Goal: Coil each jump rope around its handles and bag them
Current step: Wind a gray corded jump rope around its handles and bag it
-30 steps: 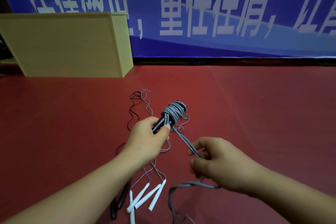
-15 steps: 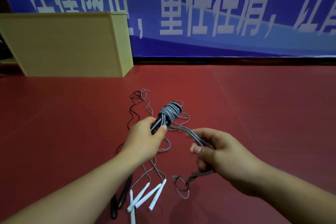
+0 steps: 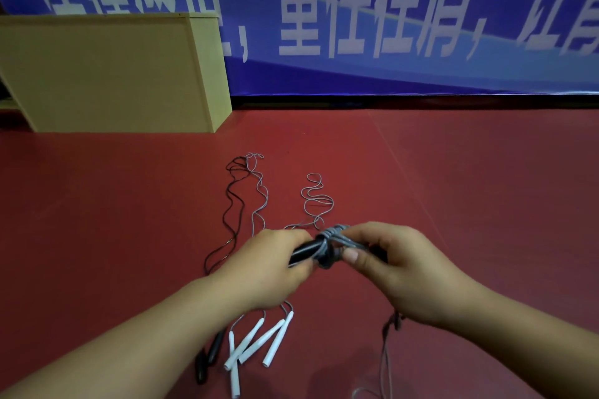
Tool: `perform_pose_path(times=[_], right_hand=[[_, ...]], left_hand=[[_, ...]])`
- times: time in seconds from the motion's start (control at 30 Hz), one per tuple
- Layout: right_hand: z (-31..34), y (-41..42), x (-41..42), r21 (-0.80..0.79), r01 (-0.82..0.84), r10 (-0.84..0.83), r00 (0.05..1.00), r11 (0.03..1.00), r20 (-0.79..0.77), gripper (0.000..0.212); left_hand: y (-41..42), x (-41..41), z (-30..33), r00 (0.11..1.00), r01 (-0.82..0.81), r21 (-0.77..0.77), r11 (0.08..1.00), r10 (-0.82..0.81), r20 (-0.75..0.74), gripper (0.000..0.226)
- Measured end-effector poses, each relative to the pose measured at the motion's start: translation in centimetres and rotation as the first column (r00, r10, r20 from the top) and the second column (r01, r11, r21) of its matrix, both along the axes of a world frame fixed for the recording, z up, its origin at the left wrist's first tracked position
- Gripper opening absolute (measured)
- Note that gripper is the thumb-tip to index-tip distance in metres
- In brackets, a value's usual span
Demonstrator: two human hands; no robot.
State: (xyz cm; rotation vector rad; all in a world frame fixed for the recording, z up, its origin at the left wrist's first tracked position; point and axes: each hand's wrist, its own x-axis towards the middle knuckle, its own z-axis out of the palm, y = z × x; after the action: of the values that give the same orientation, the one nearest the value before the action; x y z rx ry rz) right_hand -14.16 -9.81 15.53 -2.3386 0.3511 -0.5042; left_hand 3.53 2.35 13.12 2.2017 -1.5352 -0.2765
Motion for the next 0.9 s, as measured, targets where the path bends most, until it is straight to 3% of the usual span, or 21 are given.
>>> perform_pose_path(times=[0.2, 0.37, 0.5, 0.6, 0.83, 0.9], right_hand=[[-0.1, -1.6, 0.2, -0.156, 0.138, -0.129, 0.99, 0.978, 0.064, 0.008], [0.3, -3.0, 0.0, -0.194, 0.203, -0.2, 0.979, 0.96, 0.039, 0.005], [0.5, -3.9, -0.1, -0.074, 0.221, -0.219, 0.975, 0.973, 0.026, 0.014], [0.7, -3.9, -0.3, 0.135, 0.166, -0.172, 0.984, 0.977, 0.036, 0.011], [0.4, -4.7, -0.8, 0.498, 0.007, -0.021, 1.0, 0.867, 0.022, 0.021], [0.2, -4.6, -0.9, 0.495, -0.05, 0.032, 0.999, 0.868, 0.044, 0.02]], left_hand=[[0.3, -1.7, 1.0, 0.975, 0.218, 0.079, 0.973, -0.221, 0.032, 0.02], [0.7, -3.0, 2.0, 0.941, 0.337, 0.085, 0.938, -0.333, -0.061, 0.026], [1.0, -3.5, 2.4, 0.881, 0.4, 0.02, 0.916, -0.379, -0.283, 0.022], [1.2, -3.3, 2.4, 0.774, 0.413, -0.032, 0.91, -0.369, -0.515, 0.014], [1.3, -3.6, 3.1, 0.561, 0.44, -0.18, 0.88, -0.426, -0.71, 0.006], [1.3, -3.7, 3.3, 0.504, 0.421, -0.214, 0.881, -0.424, -0.752, 0.012]])
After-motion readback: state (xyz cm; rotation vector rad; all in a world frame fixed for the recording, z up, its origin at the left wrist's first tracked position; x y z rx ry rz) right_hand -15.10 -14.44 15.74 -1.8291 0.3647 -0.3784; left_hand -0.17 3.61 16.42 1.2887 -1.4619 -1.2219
